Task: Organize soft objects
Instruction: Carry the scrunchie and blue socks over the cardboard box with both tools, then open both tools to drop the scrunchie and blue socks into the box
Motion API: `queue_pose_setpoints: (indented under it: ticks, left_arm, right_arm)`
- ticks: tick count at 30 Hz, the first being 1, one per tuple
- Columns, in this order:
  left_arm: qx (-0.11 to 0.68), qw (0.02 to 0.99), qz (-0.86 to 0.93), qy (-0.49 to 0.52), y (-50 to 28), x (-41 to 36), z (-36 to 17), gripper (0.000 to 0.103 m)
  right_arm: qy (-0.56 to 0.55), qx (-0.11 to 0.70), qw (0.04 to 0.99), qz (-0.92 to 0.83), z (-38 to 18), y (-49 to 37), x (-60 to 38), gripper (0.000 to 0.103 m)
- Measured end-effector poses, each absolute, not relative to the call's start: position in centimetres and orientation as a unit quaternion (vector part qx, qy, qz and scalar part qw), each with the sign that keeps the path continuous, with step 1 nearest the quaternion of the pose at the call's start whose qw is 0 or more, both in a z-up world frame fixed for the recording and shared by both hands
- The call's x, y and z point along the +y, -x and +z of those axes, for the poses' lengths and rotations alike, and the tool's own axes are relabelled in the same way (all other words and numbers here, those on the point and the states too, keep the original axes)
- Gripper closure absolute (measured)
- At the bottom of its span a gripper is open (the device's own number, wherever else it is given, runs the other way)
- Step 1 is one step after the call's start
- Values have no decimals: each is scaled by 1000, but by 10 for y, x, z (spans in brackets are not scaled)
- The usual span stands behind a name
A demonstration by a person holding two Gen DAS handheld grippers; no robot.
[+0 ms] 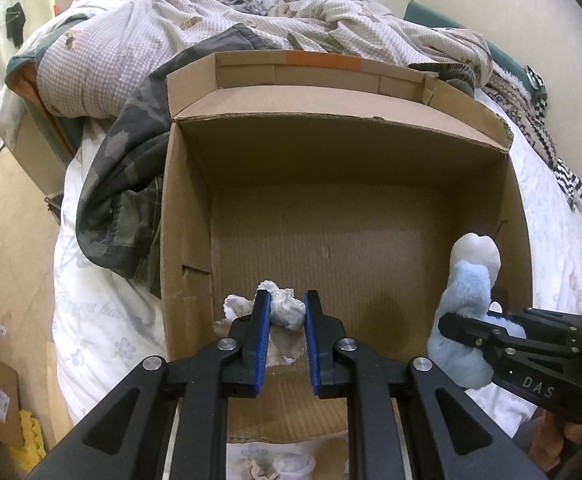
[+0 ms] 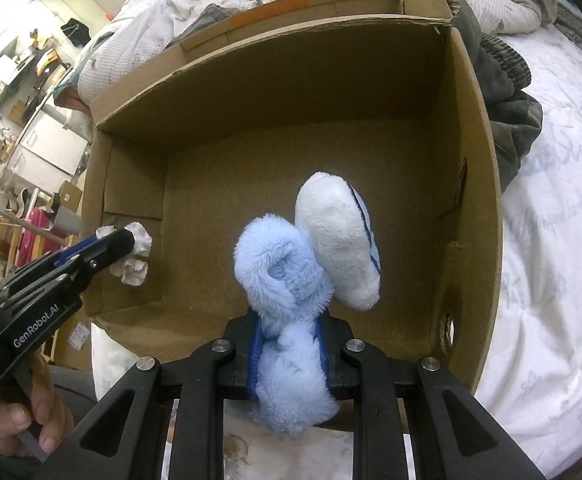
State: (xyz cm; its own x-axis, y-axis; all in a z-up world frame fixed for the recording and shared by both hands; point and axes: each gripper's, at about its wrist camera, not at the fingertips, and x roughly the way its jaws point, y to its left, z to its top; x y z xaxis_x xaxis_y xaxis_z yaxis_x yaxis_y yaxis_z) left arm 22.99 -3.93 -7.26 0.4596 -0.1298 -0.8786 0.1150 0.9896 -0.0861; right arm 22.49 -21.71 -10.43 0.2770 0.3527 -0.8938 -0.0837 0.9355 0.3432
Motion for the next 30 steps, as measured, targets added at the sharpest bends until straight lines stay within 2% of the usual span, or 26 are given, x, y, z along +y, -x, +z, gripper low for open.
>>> queue_pose_setpoints:
  ticks: [10,12,13,14,16,27,30]
  left_arm:
    - [528,847,-60,3,-230,-37,-80,81]
    - [527,848,-59,0,-230,-37,-80,74]
    - [526,849,-56,-3,-229,-37,-79,65]
    - [524,850,-54,-5,-229,-37,-78,52]
    - [515,856,-49,-7,-227,-37,-75,37]
    - [511,859,-36,-10,-227,-34,-71,35]
    - [506,862,-32,-11,-226,-33,-68,35]
  right_arm:
    - [-112,587,791,135,-107,-225,-216,80]
    - [-114,587,790,135,-107,-225,-216,80]
    - [-114,586,790,135,-107,-226,-216,80]
    - [-114,586,791,135,-107,-226,-216,80]
    - [-114,586,791,136,-107,-226,-216,80]
    - [-115,581,794,136,-107,-224,-219,79]
    - [-118,576,798,135,-105,-223,-221,71]
